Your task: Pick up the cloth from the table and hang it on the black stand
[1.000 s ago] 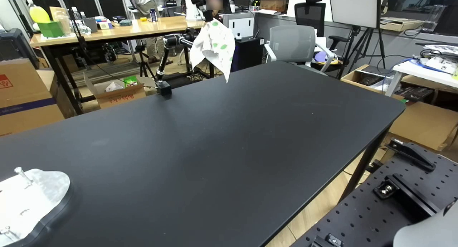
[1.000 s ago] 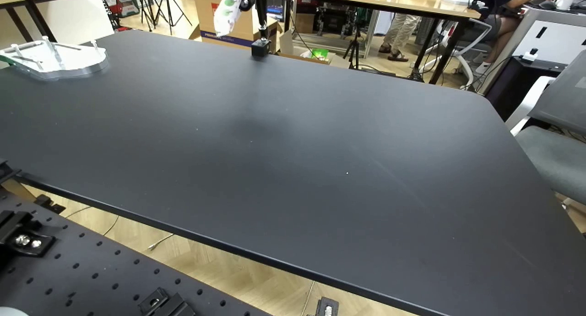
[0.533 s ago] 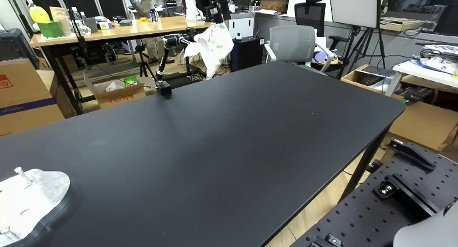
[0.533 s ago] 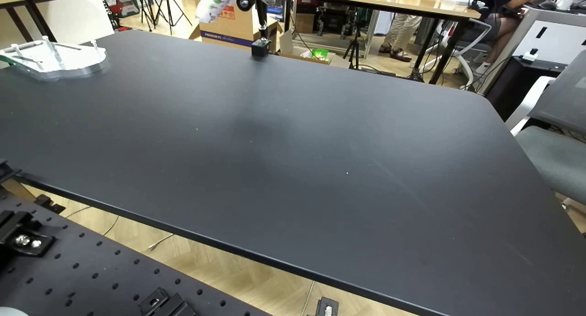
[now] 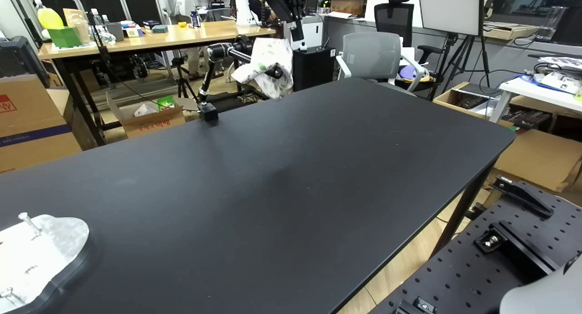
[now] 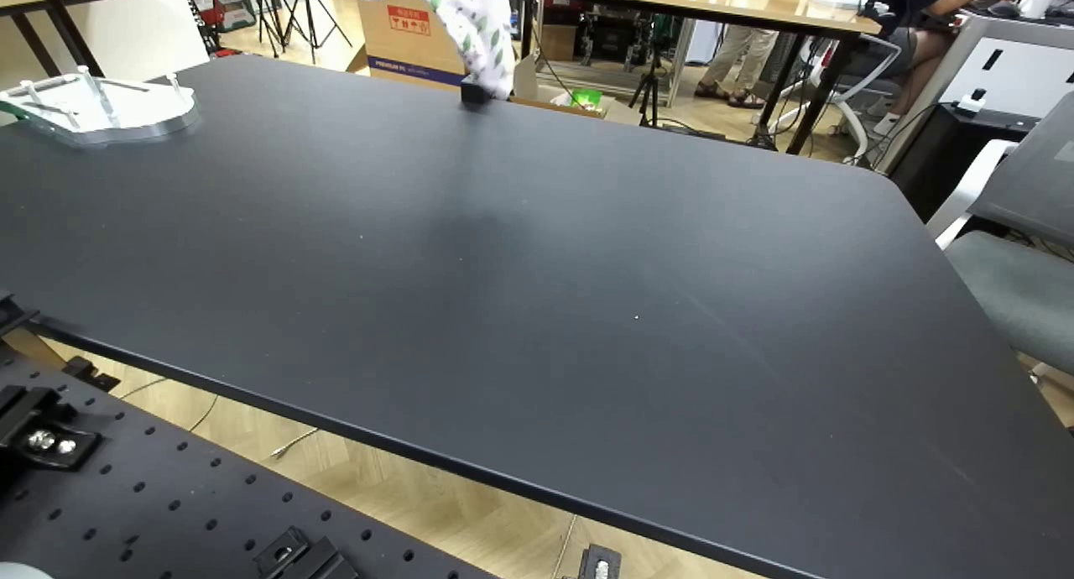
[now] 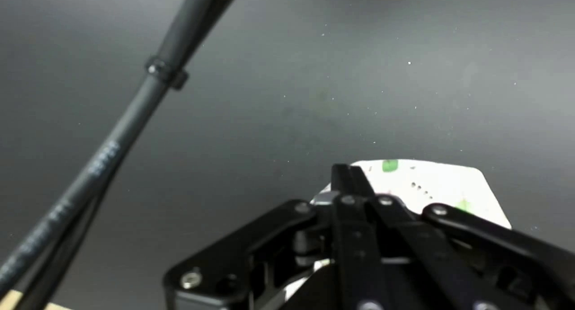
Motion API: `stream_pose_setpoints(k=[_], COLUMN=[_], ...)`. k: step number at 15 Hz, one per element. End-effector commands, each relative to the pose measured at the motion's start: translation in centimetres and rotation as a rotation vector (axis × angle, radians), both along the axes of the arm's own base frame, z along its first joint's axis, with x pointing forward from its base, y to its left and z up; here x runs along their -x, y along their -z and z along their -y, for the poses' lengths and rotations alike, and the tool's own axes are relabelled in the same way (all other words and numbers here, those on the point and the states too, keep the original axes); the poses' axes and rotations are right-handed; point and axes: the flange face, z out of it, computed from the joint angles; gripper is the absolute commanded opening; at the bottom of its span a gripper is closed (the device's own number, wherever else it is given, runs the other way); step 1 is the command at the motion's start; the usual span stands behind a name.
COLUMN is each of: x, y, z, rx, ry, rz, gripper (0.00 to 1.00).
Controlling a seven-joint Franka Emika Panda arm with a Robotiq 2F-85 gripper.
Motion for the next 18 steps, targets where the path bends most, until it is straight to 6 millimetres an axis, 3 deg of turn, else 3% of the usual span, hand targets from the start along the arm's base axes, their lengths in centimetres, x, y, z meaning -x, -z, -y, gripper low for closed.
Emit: stream_pose_setpoints(k=[1, 7, 13, 18], x=[1.3, 3.0, 5.2, 8.5], y=[0.3, 0.7, 1.1, 4.8], z=[2.0, 4.0, 4.4, 3.4], rx=[-0.048, -0.074, -0.071, -0.032], ry=[0.021, 0.045, 0.03, -0.008], rz=[-0.024, -0.028, -0.04, 0.043], gripper=[0.0, 0.0, 0.0, 0.0])
